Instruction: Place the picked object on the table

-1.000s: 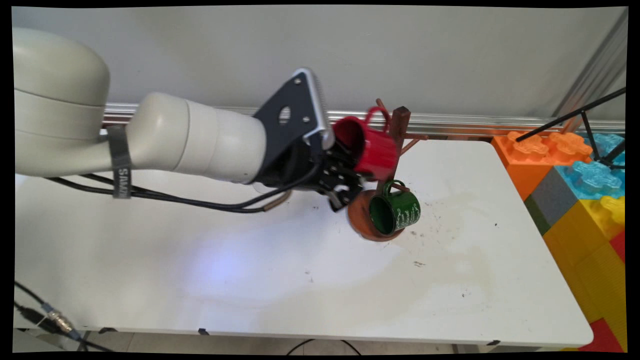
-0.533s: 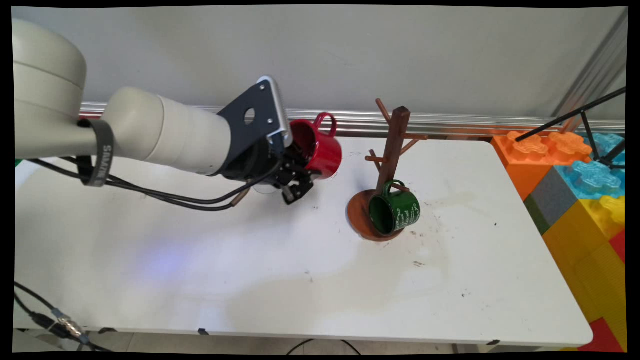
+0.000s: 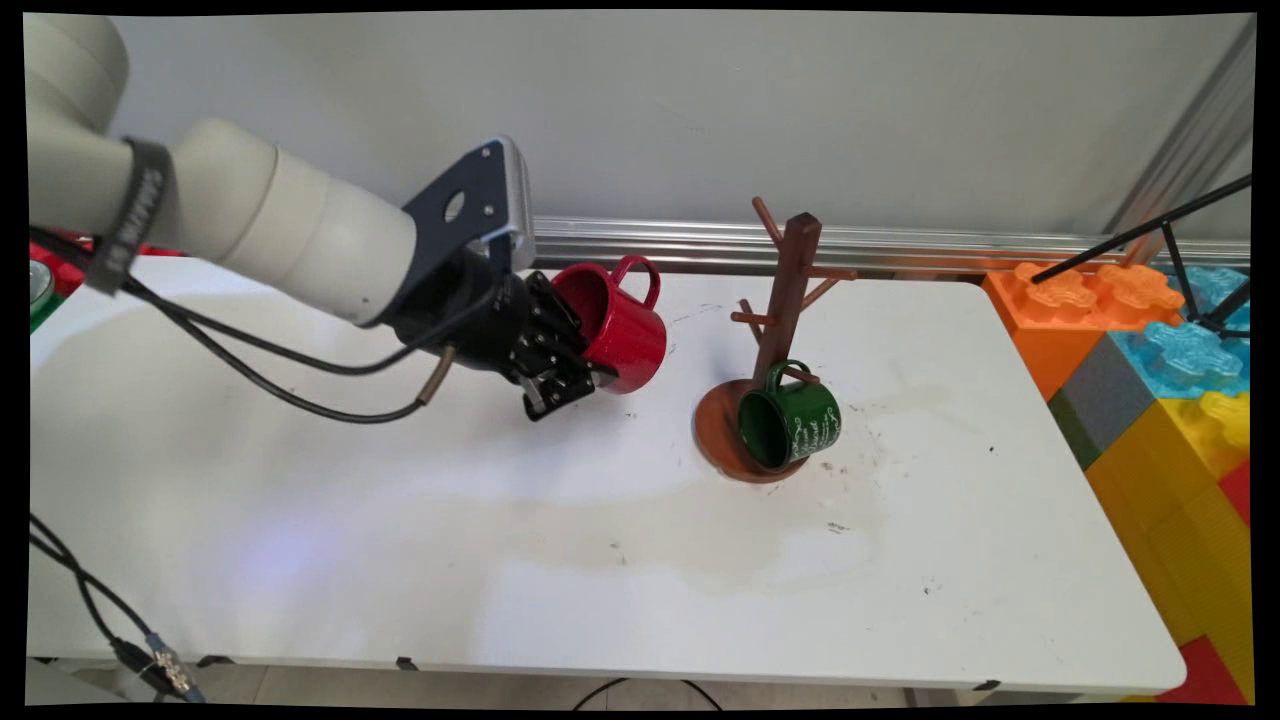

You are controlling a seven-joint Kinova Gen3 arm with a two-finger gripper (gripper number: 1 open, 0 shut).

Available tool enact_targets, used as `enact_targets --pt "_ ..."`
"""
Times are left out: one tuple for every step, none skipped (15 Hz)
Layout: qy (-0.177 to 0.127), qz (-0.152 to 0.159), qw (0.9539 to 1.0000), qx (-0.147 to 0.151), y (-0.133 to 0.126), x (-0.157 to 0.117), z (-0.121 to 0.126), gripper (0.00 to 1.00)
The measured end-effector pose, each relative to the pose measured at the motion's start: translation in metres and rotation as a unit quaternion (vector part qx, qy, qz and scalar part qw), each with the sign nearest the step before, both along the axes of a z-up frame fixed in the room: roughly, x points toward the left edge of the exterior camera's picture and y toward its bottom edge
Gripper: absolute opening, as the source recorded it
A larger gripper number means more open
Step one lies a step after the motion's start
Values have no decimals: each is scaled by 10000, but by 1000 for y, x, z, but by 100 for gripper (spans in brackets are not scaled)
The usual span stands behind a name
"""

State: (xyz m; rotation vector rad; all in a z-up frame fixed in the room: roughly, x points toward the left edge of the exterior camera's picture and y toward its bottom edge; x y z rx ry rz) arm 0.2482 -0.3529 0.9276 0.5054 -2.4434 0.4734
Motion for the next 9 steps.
enact_targets --pt "-5 -125 9999 36 0 0 8 0" --pt "-38 -219 9997 67 0 0 14 0" --pt "-82 -280 9995 92 0 0 18 0" --pt "-147 -359 9992 127 -1 1 23 0" --pt "-197 -403 9989 156 -1 2 26 0" --pt "-295 -472 9982 208 -1 4 30 0" --pt "-385 -522 9976 258 -2 5 34 0" --pt "-482 -556 9968 310 -3 7 37 0" --pt "-573 -582 9960 356 -4 8 38 0"
